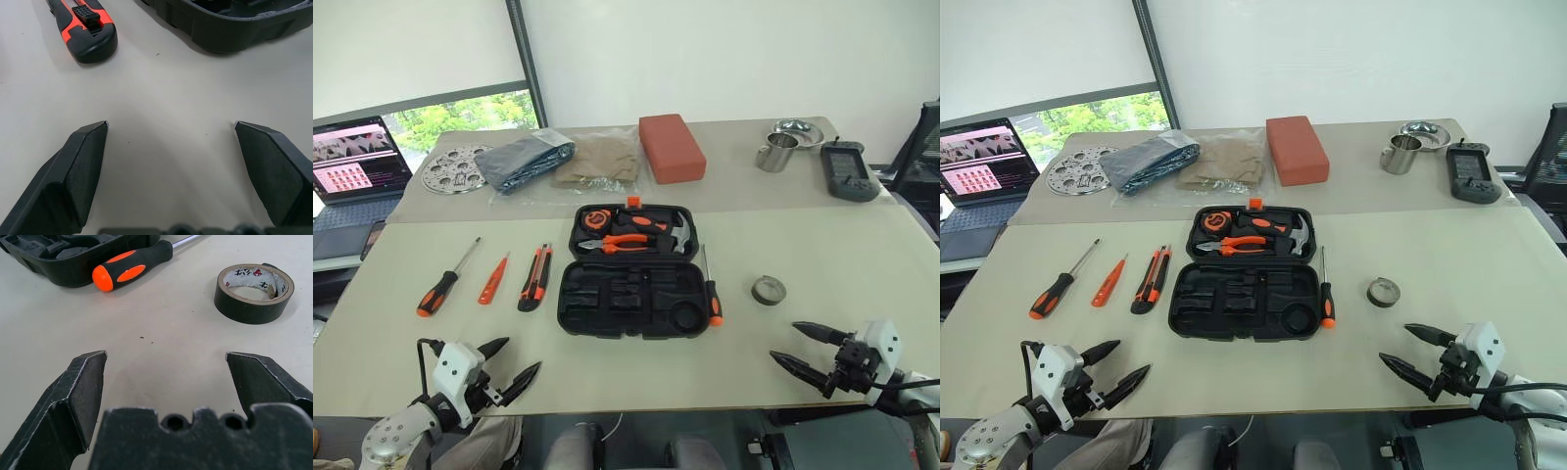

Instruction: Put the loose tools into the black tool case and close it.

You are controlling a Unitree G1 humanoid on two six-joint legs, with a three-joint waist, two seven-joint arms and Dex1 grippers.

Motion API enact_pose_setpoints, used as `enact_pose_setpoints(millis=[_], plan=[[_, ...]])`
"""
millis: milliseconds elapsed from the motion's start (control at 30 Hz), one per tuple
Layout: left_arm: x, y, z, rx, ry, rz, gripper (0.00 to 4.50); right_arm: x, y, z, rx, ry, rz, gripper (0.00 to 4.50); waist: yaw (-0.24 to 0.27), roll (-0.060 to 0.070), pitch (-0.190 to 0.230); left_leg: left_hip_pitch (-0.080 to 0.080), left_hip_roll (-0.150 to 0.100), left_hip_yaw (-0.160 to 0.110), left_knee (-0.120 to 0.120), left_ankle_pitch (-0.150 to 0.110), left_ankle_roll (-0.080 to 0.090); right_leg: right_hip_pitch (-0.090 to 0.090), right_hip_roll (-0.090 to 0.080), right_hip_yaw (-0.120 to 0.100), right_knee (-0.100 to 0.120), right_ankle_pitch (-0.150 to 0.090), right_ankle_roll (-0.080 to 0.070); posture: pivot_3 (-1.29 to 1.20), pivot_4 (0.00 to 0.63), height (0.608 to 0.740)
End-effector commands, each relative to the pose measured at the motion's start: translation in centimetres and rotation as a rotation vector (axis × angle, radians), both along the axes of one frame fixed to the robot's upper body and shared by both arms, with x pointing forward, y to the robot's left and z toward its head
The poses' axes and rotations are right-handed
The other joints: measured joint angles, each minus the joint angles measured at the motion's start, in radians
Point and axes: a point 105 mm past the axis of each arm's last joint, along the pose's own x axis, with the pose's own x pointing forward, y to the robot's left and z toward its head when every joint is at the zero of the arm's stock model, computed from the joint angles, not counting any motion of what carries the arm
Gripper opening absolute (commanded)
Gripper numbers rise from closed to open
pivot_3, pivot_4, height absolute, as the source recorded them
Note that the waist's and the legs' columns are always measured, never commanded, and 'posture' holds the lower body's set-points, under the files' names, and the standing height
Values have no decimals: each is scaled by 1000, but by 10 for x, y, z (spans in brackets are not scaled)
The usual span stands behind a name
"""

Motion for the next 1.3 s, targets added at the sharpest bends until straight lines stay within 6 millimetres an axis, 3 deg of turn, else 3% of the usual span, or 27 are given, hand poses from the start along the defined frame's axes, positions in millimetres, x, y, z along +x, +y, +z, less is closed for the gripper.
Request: enact_pose_setpoints(millis=[33,333,467,600,667,833,967,1100,1200,1300], plan=[[-2,0,-4,-6,29,-3,4461,4,0,8,3,-51,2,4500,0,0,0,0,0,0,0,0,0,0,0,0,0,0,0,0,150,740],[-1,1,1,-28,11,9,4461,6,-2,11,-2,-62,17,4500,0,0,0,0,0,0,0,0,1,0,1,0,0,0,0,0,150,740],[7,10,13,-40,-41,35,4461,9,5,20,4,-88,56,4500,-1,0,0,0,0,0,0,0,1,0,1,0,1,0,0,0,150,740],[39,45,63,-155,-265,264,4461,11,42,50,124,-138,192,4500,0,-1,0,0,0,0,1,1,2,0,2,0,2,0,0,0,150,740],[58,74,75,-104,-305,399,4461,13,71,64,136,-168,294,4500,0,-1,0,-1,1,-2,2,2,3,0,2,-1,3,0,0,0,150,740],[78,117,90,-82,-275,501,4461,21,108,89,118,-242,392,4500,-6,-1,0,0,1,-2,3,2,2,-1,10,-3,4,0,0,0,150,740],[93,142,82,28,-153,512,4461,21,132,107,114,-287,459,4500,-2,-7,3,0,1,-1,2,1,1,-2,12,-3,4,0,0,0,150,740],[106,142,72,67,-65,449,4461,21,143,115,105,-307,484,4500,5,-7,3,0,1,-1,1,1,0,-3,11,-3,4,0,0,0,150,740],[115,135,44,67,110,376,4461,19,153,123,104,-324,505,4500,9,-7,3,0,1,-1,0,1,0,-3,8,-3,5,0,0,0,150,740],[112,131,25,59,256,335,4461,16,156,127,94,-329,512,4500,8,-7,2,-1,1,0,0,2,0,-5,8,-3,6,0,0,0,150,740]])
